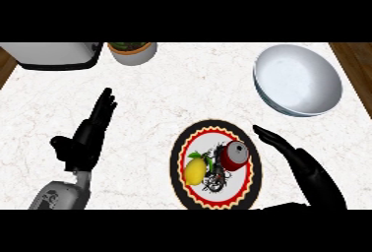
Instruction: Pick the can from the plate and place it in the bowl
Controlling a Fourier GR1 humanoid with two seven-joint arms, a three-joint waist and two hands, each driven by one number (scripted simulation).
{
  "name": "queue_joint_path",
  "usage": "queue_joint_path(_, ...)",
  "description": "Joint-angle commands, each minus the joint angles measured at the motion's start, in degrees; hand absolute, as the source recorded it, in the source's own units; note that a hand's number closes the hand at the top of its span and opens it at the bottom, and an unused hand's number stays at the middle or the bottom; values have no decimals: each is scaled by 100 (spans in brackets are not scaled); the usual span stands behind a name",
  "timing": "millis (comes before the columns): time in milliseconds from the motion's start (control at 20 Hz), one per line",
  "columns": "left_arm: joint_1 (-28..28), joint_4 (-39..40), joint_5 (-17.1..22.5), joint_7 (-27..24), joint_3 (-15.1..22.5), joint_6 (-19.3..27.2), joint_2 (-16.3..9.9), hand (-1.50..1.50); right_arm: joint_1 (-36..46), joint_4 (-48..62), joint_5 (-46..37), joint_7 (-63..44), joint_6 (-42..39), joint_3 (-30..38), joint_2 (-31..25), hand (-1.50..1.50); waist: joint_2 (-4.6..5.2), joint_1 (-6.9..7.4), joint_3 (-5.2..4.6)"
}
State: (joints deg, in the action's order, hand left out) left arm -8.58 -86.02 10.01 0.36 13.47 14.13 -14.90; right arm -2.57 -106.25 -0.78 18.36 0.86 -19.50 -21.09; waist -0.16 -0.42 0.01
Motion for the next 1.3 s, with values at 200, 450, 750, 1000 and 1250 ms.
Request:
queue_joint_path(200, 188, -410, -293, 304, 179, 114, 176, 0, 628, -1032, -260, -2301, -257, 497, -545, -150, 2, 52, -4)
queue_joint_path(450, 87, -443, -286, 484, 84, 59, 161, 0, 1128, -947, -117, -3665, -788, 290, -707, -150, 8, 85, -6)
queue_joint_path(750, 118, -419, -340, 379, -57, -40, 180, 0, 1475, -475, -138, -4381, -1434, 115, -733, -150, 15, 72, -4)
queue_joint_path(1000, -380, 489, -368, -56, -436, -231, 398, 0, 1329, 68, -727, -3996, -1622, -138, -354, -150, 24, 29, -2)
queue_joint_path(1250, 205, -286, -579, 181, -337, -308, 410, 0, 626, 0, -830, -3249, -1979, 125, -314, -150, 11, 35, 0)
